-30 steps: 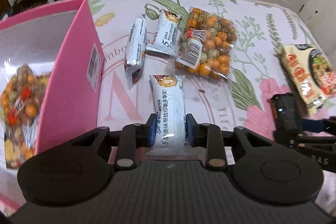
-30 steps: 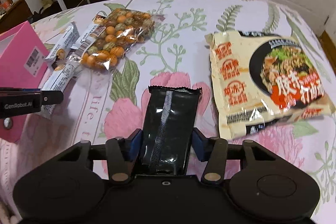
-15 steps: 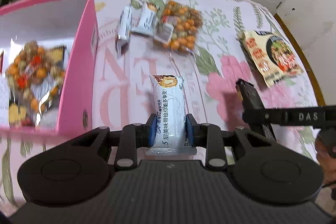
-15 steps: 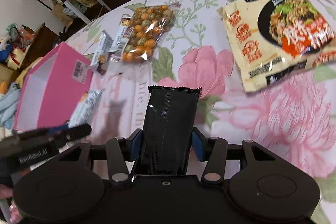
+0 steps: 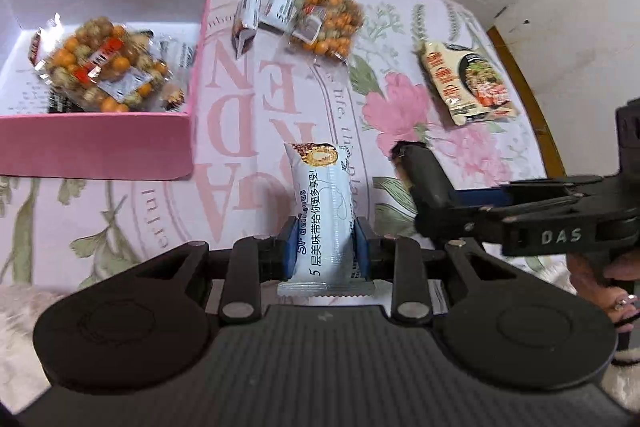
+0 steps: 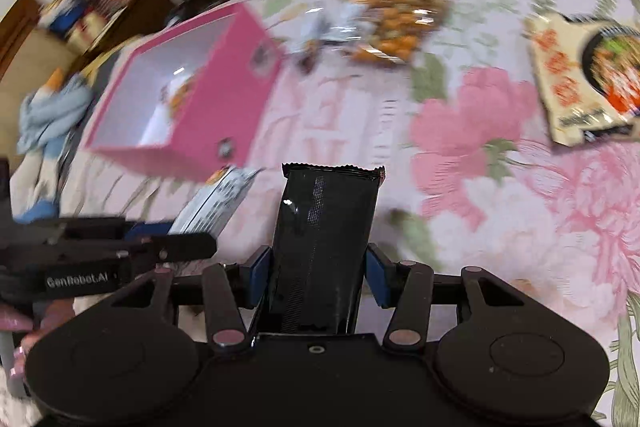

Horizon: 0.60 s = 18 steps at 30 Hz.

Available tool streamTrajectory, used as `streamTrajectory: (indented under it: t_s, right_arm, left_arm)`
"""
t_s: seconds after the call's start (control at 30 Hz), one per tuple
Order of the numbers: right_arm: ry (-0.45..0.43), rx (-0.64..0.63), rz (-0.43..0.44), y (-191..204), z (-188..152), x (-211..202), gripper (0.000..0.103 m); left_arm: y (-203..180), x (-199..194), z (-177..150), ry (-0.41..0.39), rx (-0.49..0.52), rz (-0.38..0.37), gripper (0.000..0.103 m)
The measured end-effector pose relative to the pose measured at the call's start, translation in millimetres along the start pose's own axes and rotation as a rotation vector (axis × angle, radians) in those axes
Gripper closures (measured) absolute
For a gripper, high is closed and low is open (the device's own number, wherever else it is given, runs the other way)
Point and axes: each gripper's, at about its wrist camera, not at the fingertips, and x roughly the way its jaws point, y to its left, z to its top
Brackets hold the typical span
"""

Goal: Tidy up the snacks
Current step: 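Carry the black packet and wafer bar with both grippers over the box and lower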

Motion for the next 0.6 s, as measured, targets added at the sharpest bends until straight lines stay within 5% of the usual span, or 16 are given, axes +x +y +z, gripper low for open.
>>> streamTrajectory:
  t_s: [0.6]
  right_arm:
    - [-0.046, -0.353, -0.052, 136, 44, -15, 0.048]
  left_arm:
    - [53, -95, 29, -0.125, 0.036, 0.188, 0.075]
